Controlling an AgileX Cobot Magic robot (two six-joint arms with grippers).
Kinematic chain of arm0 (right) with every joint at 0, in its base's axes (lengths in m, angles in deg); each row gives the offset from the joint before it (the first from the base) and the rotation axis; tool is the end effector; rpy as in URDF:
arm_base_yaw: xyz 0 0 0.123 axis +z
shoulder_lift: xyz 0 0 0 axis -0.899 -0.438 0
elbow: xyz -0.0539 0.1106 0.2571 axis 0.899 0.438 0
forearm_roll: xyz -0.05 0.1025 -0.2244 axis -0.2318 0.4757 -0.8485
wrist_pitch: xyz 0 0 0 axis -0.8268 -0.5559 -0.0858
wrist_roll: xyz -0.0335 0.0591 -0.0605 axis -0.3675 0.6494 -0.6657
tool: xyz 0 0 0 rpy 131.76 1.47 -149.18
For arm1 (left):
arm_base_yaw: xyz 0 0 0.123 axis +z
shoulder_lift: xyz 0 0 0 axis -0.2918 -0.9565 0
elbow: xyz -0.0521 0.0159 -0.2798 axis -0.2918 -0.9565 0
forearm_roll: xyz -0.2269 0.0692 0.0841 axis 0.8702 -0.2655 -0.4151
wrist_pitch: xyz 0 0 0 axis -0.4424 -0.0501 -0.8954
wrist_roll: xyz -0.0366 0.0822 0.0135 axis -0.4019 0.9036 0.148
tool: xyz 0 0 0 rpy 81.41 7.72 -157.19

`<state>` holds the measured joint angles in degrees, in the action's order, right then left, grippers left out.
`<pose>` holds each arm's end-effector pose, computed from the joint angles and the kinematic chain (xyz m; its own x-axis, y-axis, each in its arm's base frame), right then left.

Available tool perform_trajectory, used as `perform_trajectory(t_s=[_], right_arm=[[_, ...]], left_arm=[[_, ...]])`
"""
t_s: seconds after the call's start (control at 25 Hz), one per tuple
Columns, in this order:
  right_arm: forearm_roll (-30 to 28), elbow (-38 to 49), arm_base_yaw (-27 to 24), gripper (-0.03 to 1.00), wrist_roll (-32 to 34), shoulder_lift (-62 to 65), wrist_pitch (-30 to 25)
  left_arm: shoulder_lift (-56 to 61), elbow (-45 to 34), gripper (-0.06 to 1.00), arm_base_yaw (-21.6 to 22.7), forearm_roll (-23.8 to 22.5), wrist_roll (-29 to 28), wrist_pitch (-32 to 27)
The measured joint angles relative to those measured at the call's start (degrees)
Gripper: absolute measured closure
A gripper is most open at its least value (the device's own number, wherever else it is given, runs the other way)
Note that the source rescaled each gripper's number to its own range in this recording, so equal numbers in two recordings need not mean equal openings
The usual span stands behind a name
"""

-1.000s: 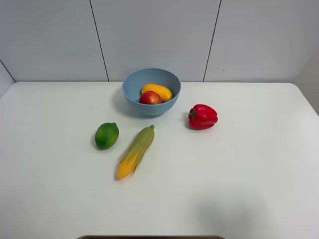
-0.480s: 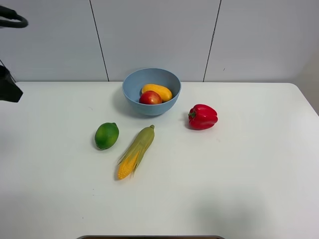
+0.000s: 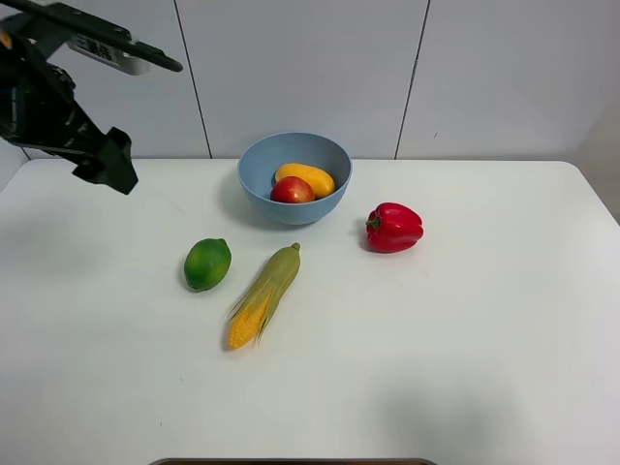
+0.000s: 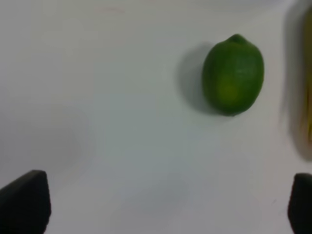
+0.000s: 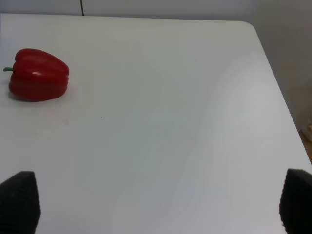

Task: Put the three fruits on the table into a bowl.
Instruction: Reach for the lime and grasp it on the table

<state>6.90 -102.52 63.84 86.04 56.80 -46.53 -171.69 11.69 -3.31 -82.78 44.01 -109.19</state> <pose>-0.0146 -0.0035 0.2911 -0.4324 -0.0061 -0.9016 0.0341 0.9991 -0.0232 0.2871 -0.1017 0.3279 -0.7536 0.5102 -0.4145 0.5041 0.8532 0.1338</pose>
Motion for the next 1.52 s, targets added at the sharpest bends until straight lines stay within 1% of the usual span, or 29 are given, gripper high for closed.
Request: perform_trajectory(t_s=[0.12, 0.24, 0.56, 0.68, 0.96, 1.16, 1.32, 1.52], right_arm=[[0.0, 0.0, 0.0, -0.01, 0.0, 0.0, 0.0], [0.0, 0.0, 0.0, -0.01, 0.0, 0.0, 0.0], [0.0, 0.0, 0.0, -0.01, 0.0, 0.0, 0.0], [0.0, 0.0, 0.0, -0.01, 0.0, 0.0, 0.0], [0.0, 0.0, 0.0, -0.01, 0.0, 0.0, 0.0], [0.0, 0.0, 0.0, -0.01, 0.0, 0.0, 0.0], [0.0, 0.0, 0.0, -0.01, 0.0, 0.0, 0.0], [0.0, 0.0, 0.0, -0.01, 0.0, 0.0, 0.0]], left_arm=[[-3.1, 0.0, -0.06, 0.0, 0.3, -2.1, 3.9], [-5.6, 0.0, -0.06, 0.0, 0.5, -3.4, 6.4], [-11.5, 0.0, -0.06, 0.0, 1.3, -4.0, 7.8], [-13.8, 0.0, -0.06, -0.1, 3.0, -4.0, 9.4], [-17.8, -0.1, -0.06, -2.0, 4.4, -4.2, 10.9], [-18.8, -3.1, -0.06, -2.9, 6.0, -4.3, 13.4], [-18.8, -5.0, -0.06, -3.0, 6.1, -4.3, 15.1], [-19.5, -7.1, -0.06, -4.2, 6.2, -4.3, 20.1]])
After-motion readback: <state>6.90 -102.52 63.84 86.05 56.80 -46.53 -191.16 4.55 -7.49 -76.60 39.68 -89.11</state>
